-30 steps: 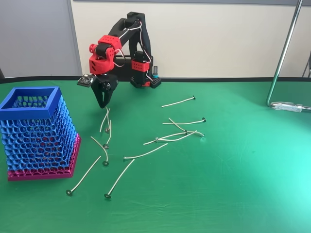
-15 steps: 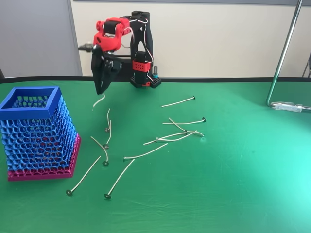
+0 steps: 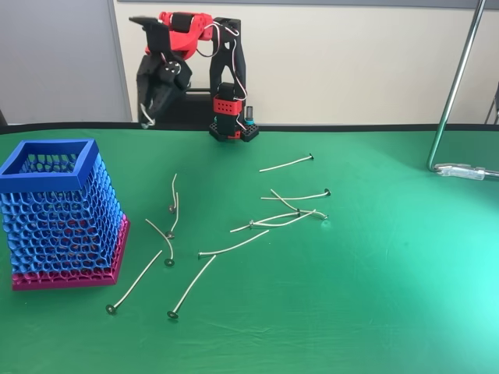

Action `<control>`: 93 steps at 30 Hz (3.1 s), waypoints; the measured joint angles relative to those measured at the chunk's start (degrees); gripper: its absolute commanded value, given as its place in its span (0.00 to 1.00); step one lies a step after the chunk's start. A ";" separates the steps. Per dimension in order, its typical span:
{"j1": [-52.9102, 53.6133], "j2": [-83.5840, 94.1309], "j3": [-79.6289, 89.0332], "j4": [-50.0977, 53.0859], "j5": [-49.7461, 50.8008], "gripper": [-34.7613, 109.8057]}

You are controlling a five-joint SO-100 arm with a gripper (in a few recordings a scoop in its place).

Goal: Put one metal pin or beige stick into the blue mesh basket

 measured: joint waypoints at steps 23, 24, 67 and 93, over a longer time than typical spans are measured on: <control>10.63 -15.82 -3.87 -29.00 -7.65 0.24; 10.72 -16.00 -4.57 -29.00 -7.65 0.24; 9.40 -45.79 -48.69 -31.90 -14.50 0.34; 3.78 -21.36 -14.06 -43.42 -3.78 0.24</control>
